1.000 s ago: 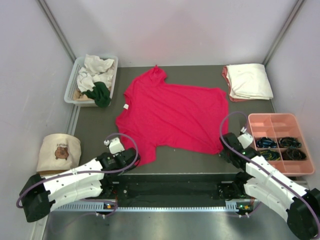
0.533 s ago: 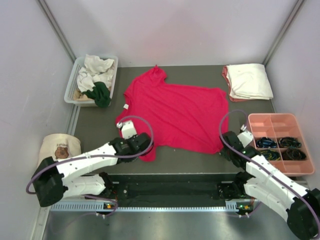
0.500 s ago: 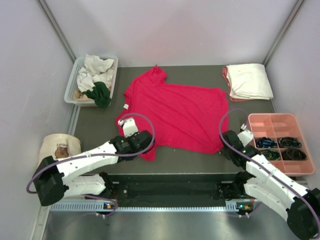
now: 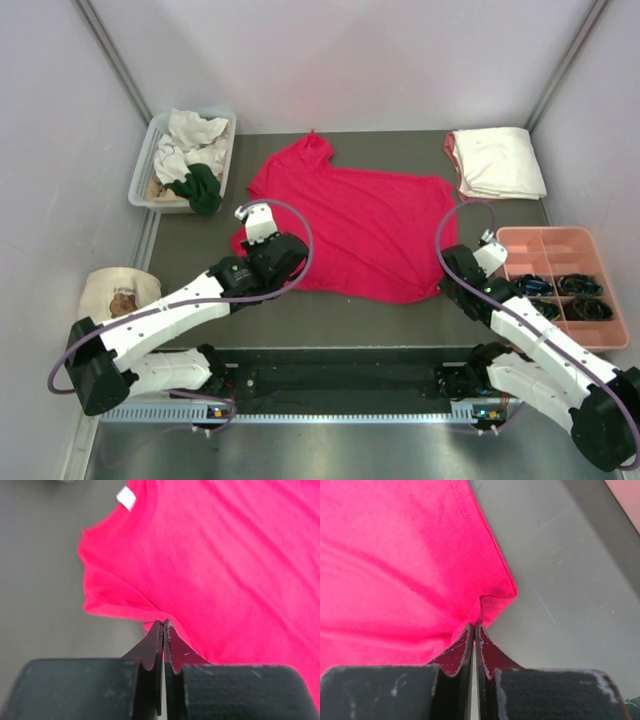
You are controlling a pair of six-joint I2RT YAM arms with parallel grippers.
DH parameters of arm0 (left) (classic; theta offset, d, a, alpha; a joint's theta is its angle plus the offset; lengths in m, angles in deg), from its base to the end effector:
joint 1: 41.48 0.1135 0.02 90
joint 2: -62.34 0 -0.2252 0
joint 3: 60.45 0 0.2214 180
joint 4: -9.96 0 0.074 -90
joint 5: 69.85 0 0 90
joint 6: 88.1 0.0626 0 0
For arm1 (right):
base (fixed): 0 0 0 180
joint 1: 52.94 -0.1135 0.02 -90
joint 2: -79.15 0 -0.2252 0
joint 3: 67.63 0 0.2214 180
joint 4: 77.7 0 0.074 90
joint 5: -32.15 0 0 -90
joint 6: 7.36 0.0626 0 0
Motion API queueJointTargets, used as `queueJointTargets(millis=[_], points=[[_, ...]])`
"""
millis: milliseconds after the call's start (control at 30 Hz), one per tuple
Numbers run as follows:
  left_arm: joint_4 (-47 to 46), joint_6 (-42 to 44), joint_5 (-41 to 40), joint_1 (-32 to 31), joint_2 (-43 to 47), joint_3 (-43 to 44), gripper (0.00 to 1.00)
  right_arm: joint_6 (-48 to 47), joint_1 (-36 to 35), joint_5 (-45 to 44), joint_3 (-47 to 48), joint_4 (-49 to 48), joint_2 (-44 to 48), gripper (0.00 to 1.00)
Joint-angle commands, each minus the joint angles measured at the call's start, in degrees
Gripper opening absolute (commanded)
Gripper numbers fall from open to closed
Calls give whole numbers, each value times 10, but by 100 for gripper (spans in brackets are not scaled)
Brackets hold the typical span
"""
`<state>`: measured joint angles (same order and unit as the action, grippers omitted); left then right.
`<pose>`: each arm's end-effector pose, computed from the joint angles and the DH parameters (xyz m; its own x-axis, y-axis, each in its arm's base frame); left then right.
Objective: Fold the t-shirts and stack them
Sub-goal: Fold the flattened tshirt in 1/3 of the way
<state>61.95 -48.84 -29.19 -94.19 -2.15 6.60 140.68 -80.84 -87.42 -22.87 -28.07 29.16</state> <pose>0.1704 -0.1453 0.2394 -0.4612 -0.2271 -0.8578 -0.2174 0.9661 -0.1389 0.1644 0.0521 0.1608 -0.5149 0.5624 -0.6470 0.5306 0.8019 0.2747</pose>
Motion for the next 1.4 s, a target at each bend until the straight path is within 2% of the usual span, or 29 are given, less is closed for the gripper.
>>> queueJointTargets(millis=[0,233,333,600,1000,1367], points=[[-67,84,-23,35,13,35,0,-4,-4,-23,30,-3,3,0],[-141,163,40,123,0,56,0,2,-3,-47,34,21,16,0],[-160,186,56,142,-12,69,0,3,-3,-66,42,32,19,0],[-199,232,77,156,-54,115,0,-4,22,-93,64,34,12,0],[-248,274,96,175,-126,170,0,-44,66,-85,81,-17,-27,0],[-273,276,109,202,-179,199,0,-71,87,-73,118,-69,-112,0]])
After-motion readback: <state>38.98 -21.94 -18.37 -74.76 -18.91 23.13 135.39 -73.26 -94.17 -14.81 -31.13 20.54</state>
